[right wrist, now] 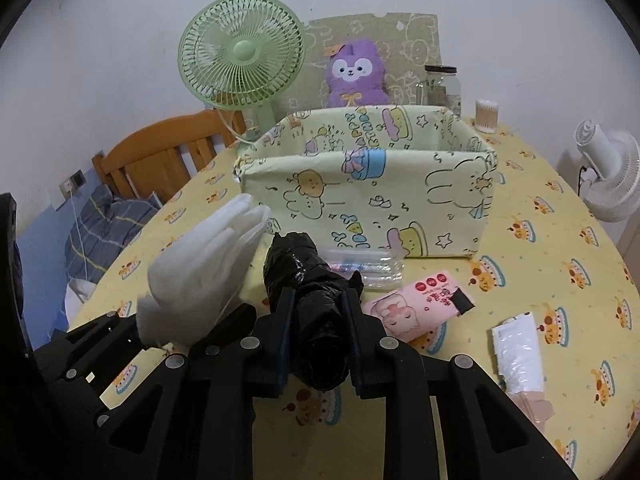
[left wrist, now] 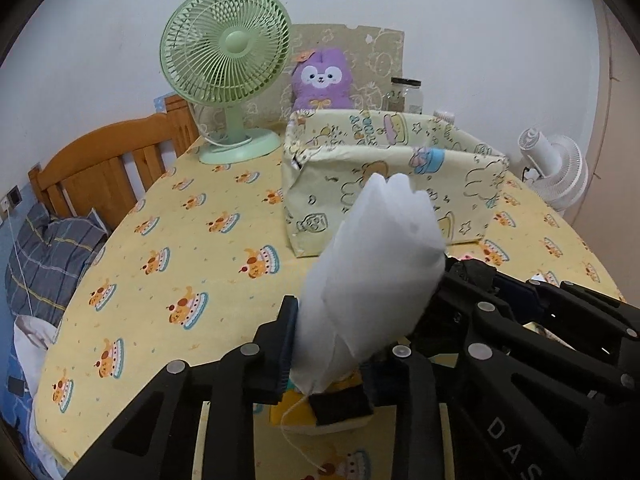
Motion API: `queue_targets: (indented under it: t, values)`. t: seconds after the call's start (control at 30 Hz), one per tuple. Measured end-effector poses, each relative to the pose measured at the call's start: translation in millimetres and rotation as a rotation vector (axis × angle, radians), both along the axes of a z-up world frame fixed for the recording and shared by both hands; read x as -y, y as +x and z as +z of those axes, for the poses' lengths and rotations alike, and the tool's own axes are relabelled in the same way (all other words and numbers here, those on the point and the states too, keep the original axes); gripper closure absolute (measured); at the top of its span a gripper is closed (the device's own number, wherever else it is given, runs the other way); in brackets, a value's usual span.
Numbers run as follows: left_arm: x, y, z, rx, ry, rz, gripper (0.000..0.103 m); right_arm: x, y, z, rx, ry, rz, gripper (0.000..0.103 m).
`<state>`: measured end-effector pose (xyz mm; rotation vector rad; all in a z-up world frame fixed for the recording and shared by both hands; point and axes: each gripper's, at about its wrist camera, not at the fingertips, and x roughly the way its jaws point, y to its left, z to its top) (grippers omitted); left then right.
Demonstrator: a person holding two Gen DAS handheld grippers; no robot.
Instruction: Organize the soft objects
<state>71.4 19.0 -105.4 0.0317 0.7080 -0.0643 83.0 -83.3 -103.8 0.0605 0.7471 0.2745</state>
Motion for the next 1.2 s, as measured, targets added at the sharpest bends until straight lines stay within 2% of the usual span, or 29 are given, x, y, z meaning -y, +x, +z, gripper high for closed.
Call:
queue_targets:
  t: [0.43, 1.2]
  values:
    - [18.0, -9.4, 22.5, 0.036, -0.025, -0.033, 0.083, 21.7, -12.5, 26.5, 0.035, 0.021, -0.039, 0.077]
    - [34.9, -24.7, 59.9, 0.097, -0.04, -0.039, 0.084, 39.4, -33.4, 68.5, 0.094, 0.018, -0.066, 0.077]
